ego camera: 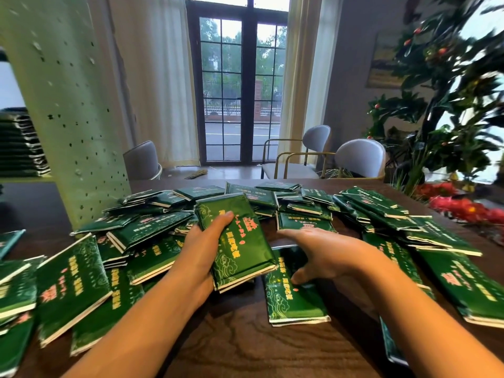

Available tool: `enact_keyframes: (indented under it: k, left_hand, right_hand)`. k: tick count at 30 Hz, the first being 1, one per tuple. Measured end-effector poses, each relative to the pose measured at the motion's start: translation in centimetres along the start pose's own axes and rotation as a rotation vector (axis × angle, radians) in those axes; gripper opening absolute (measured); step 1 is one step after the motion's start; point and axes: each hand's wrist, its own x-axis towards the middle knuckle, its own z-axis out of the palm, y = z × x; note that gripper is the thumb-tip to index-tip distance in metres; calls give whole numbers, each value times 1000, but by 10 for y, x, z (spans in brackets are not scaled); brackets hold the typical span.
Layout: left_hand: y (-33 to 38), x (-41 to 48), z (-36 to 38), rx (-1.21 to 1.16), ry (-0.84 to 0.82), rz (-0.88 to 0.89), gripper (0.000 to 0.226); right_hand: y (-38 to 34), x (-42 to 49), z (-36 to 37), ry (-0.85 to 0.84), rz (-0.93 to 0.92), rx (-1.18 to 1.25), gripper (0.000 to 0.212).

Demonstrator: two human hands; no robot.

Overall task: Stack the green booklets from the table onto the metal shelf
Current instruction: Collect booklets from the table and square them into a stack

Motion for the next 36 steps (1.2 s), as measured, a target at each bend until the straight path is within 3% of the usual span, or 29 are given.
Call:
enact_keyframes:
  k: [5,11,18,21,24,27,33,36]
  left_hand:
    - [1,0,0,-1,4,3,33]
    - [0,0,0,15,7,8,35]
    - [1,-1,0,12,10,3,40]
    - [2,-3,1,21,2,-1,37]
    - [2,-4,1,38,-6,-5,36]
    - [1,-5,1,50,-17,-18,34]
    - [-1,-5,6,0,-65,-55,43]
    - [-5,-4,6,-40,-71,-40,66]
  right_hand:
    - [3,0,3,18,8,46,106]
    - [4,4,-2,266,-42,221,84]
    - [7,6,-11,777,-127,932,64]
    - [7,5,-15,889,-135,1229,53]
    - [4,3,-18,871,-131,1449,48]
    - [-3,1,-16,764,-185,1514,47]
    - [-33,4,5,676,-187,1320,51]
    - [-46,2,16,701,-180,1241,57]
